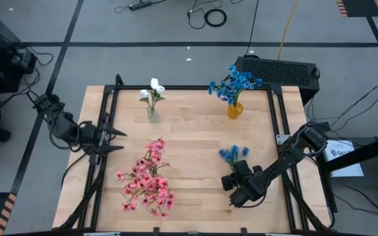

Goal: Sort flowers into vase by color
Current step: Put the blue flowers into the yellow vase

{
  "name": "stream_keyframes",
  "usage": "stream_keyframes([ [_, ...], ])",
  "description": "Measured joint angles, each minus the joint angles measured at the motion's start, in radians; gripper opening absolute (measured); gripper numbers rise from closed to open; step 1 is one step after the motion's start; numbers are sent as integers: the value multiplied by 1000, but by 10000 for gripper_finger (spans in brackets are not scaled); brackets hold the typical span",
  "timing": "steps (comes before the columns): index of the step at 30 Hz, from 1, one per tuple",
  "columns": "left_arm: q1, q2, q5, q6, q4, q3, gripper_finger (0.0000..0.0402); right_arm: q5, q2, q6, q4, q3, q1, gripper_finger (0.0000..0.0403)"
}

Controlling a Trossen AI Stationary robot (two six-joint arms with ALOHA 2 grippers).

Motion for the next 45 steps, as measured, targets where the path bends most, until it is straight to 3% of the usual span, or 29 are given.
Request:
stream_keyframes([
  [5,0,-15,0,0,0,0,217,8,1,-19,3,0,0,22],
  [10,0,-15,0,0,1,0,217,83,-4,-52,-32,12,14,7],
  [17,0,-15,-24,31,38,0,217,489,-165,-167,-160,105,58,3],
  [20,0,-15,-44,72,70,0,217,658,-298,-364,-183,158,60,2],
  [27,0,-15,-55,154,143,0,217,916,-592,-1039,-96,244,57,1],
  [31,0,-15,-56,204,175,0,217,1071,-726,-1192,-93,224,57,1],
  [34,0,-15,-55,236,191,0,217,1143,-806,-1170,-126,171,70,1],
  [38,0,-15,-56,279,239,0,217,1146,-874,-1032,-172,56,83,0],
  [45,0,-8,-56,352,404,0,217,1145,-897,-854,-169,-58,-10,1],
])
